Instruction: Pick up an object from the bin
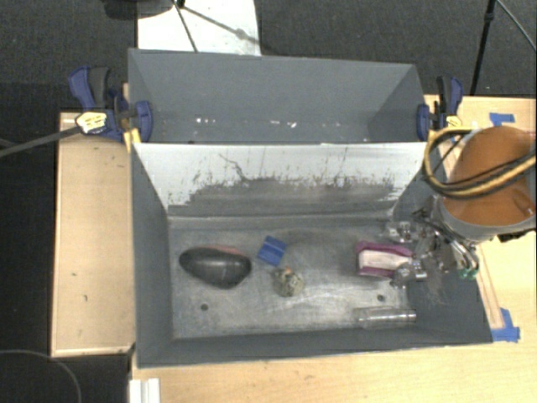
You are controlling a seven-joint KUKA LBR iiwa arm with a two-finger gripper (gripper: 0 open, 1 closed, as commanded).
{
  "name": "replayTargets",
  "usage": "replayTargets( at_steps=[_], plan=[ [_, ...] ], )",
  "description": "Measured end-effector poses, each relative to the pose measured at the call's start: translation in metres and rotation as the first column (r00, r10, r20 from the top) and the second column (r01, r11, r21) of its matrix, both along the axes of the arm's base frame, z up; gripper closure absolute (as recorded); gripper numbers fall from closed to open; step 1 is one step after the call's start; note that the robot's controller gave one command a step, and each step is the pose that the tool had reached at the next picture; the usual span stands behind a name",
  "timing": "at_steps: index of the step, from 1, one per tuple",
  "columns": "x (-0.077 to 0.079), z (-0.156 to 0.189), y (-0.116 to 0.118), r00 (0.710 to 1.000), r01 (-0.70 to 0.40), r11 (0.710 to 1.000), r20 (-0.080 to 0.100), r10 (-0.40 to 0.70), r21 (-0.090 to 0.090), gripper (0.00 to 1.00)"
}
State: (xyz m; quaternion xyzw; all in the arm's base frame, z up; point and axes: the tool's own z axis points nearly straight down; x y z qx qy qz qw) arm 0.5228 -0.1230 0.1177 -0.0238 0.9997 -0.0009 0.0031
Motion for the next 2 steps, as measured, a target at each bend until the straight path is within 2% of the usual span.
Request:
replayTargets(
  at_steps=[1,2],
  plan=[
    [0.001,0.024,0.000,1.000,0.000,1.000,-0.001,0.000,0.000,1.00],
    [0.002,0.078,0.000,1.000,0.003,1.000,0.001,-0.003,0.000,1.00]
  ],
)
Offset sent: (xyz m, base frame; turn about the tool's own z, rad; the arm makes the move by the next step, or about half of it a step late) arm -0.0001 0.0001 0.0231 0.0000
